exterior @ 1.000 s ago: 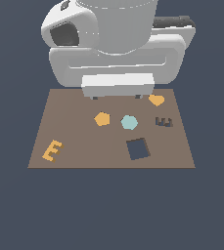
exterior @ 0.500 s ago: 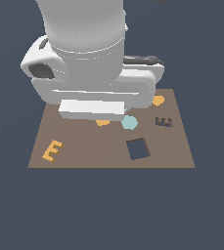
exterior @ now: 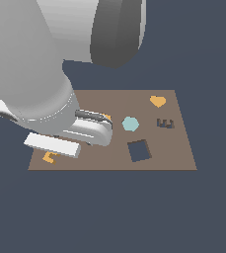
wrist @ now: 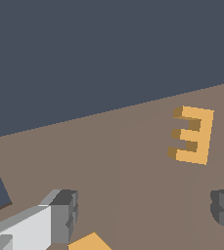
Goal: Insert a designated object into the corresponding slot on a board.
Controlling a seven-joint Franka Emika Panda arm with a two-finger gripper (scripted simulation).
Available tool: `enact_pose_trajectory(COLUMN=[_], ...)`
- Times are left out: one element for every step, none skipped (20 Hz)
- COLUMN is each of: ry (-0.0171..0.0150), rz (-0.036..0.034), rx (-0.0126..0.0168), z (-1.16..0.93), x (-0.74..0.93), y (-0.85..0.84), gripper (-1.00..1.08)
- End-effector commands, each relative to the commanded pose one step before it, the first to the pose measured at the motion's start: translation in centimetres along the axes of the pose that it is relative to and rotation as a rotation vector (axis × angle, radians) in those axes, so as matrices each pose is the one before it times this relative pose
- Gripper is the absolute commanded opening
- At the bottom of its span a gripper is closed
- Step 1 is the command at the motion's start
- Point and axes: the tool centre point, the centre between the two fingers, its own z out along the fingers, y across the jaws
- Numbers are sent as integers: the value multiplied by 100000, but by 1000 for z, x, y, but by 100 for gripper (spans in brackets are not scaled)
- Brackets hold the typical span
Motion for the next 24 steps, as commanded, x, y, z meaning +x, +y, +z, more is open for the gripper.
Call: enact_pose_trajectory(ry=[-434, -176, -163, -151, -138, -126, -114, -103, -92, -81, -70, -60, -48, -39, -27, -19, -12, 0, -52, 0, 0, 0, 23, 0], rz=[4007, 1368, 1266, 1169, 1069, 975, 885, 799, 713, 626, 542, 463, 374, 306, 216, 153, 97, 0, -102, 0, 0, 0, 63, 0], rx=[-365, -116, -105, -94, -84, -76, -68, -60, -53, -46, -39, -32, -25, -20, -13, -8, -4, 0, -34, 0, 0, 0, 17, 0], z=[1425, 485, 447, 409, 372, 338, 306, 274, 244, 213, 183, 154, 124, 96, 68, 43, 23, 4, -7, 41, 123, 204, 268, 368], x=[1070, 365, 339, 314, 288, 264, 240, 217, 194, 171, 149, 128, 106, 86, 65, 46, 28, 5, -71, 2, 4, 7, 14, 8], y=[1702, 577, 532, 491, 448, 408, 369, 334, 297, 260, 225, 192, 152, 126, 85, 62, 43, -8, 2, -2, -5, -9, 34, -16], gripper=[100, 100, 100, 100, 100, 100, 100, 100, 100, 100, 100, 100, 100, 100, 100, 100, 100, 100, 100, 100, 100, 100, 100, 100])
